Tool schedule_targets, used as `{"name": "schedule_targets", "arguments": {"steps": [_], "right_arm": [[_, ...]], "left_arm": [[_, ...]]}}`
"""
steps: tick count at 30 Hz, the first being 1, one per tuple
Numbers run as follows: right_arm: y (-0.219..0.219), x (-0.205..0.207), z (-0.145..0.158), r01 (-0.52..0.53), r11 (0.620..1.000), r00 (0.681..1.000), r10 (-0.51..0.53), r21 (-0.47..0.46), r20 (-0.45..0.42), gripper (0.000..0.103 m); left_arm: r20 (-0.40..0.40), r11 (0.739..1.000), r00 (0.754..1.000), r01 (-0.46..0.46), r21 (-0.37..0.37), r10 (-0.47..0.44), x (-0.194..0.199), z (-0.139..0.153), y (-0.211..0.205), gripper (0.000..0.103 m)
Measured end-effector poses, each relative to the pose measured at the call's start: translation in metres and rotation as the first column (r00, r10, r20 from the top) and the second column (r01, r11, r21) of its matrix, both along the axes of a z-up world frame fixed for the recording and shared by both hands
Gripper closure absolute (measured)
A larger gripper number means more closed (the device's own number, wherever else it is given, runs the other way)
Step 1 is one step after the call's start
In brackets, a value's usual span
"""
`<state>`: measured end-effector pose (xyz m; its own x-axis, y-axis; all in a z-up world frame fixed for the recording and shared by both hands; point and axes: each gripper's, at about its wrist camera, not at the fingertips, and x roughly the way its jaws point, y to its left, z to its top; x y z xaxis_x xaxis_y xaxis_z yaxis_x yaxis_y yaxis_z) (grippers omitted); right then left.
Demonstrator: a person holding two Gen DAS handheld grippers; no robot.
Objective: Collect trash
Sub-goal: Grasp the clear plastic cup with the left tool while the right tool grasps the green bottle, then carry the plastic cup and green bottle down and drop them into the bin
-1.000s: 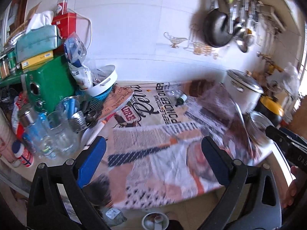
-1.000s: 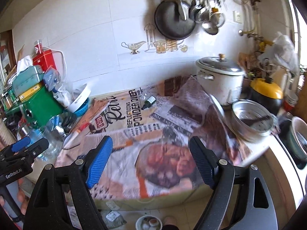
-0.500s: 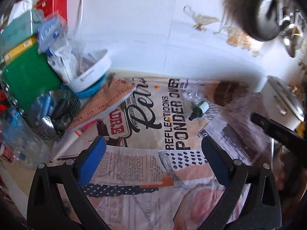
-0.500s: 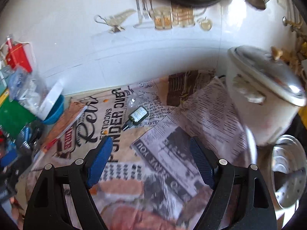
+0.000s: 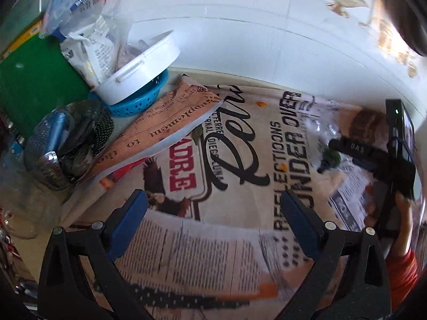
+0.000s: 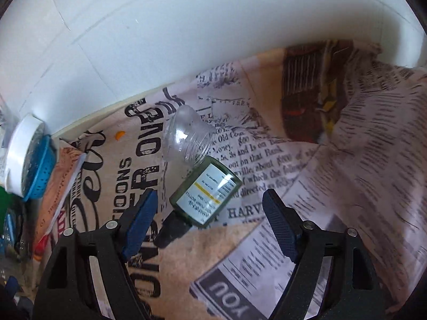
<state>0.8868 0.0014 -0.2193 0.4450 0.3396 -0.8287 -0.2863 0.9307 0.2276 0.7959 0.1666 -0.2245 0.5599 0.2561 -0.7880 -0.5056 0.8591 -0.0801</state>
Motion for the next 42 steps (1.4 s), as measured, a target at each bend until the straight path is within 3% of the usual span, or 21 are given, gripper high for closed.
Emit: {"name": "schedule_targets", "arguments": {"steps": [3, 8, 13, 22, 25, 28, 30, 32, 34, 35, 36, 38, 42], "right_arm": [[0.002, 0.004, -0.007, -0.009, 1.0, 1.0, 0.009, 0.011, -0.018, 0.047], [-0.008, -0.001, -0.003, -0.036, 0.999, 0.999, 0.035, 0.033, 0.012, 0.052], [-0.044, -0.018, 0.018, -0.047, 0.998, 0.997, 0.044, 0.046, 0.064, 0.059], [-0.112, -0.035, 0.035, 0.024, 0.997, 0.996, -0.03, 0.074, 0.08, 0.061], [-0.119, -0.038, 0.036, 0.039, 0.996, 0.996, -0.045, 0.075, 0.08, 0.061], [-0.128, -0.041, 0.036, 0.048, 0.995, 0.995, -0.055, 0.084, 0.085, 0.061], [-0.132, -0.043, 0.038, 0.056, 0.995, 0.994, -0.063, 0.079, 0.094, 0.061], [-0.134, -0.045, 0.04, 0.059, 0.995, 0.993, -0.066, 0.075, 0.102, 0.061], [-0.135, -0.048, 0.042, 0.056, 0.995, 0.993, -0.065, 0.082, 0.102, 0.061], [-0.135, -0.049, 0.044, 0.054, 0.995, 0.992, -0.063, 0.081, 0.105, 0.061], [-0.136, -0.054, 0.047, 0.052, 0.995, 0.992, -0.061, 0.081, 0.11, 0.061], [-0.136, -0.06, 0.052, 0.044, 0.995, 0.991, -0.054, 0.087, 0.119, 0.061], [-0.133, -0.08, 0.068, 0.026, 0.995, 0.989, -0.04, 0.095, 0.145, 0.061]], "left_arm": [[0.006, 1.0, 1.0, 0.006, -0.016, -0.006, 0.018, -0.007, 0.011, 0.003], [0.028, 0.997, 0.998, 0.06, -0.046, -0.058, 0.056, -0.011, 0.014, 0.003], [0.04, 0.983, 0.984, 0.175, -0.057, -0.173, 0.112, -0.016, -0.01, 0.003], [-0.009, 0.913, 0.913, 0.408, 0.009, -0.408, 0.213, -0.045, -0.085, 0.005], [-0.05, 0.894, 0.895, 0.446, 0.042, -0.444, 0.23, -0.058, -0.1, 0.019], [-0.064, 0.891, 0.891, 0.452, 0.042, -0.449, 0.239, -0.067, -0.102, 0.031], [-0.069, 0.891, 0.89, 0.454, 0.02, -0.451, 0.241, -0.07, -0.101, 0.057], [-0.059, 0.899, 0.898, 0.438, 0.017, -0.436, 0.238, -0.068, -0.098, 0.061], [-0.038, 0.905, 0.905, 0.424, 0.013, -0.424, 0.23, -0.062, -0.095, 0.075], [-0.034, 0.908, 0.907, 0.419, -0.002, -0.419, 0.224, -0.057, -0.092, 0.092], [-0.03, 0.91, 0.909, 0.415, -0.017, -0.416, 0.22, -0.054, -0.089, 0.098], [0.001, 0.917, 0.918, 0.396, -0.043, -0.396, 0.204, -0.042, -0.081, 0.099], [0.022, 0.928, 0.928, 0.372, -0.009, -0.372, 0.172, -0.019, -0.075, 0.1]]}}
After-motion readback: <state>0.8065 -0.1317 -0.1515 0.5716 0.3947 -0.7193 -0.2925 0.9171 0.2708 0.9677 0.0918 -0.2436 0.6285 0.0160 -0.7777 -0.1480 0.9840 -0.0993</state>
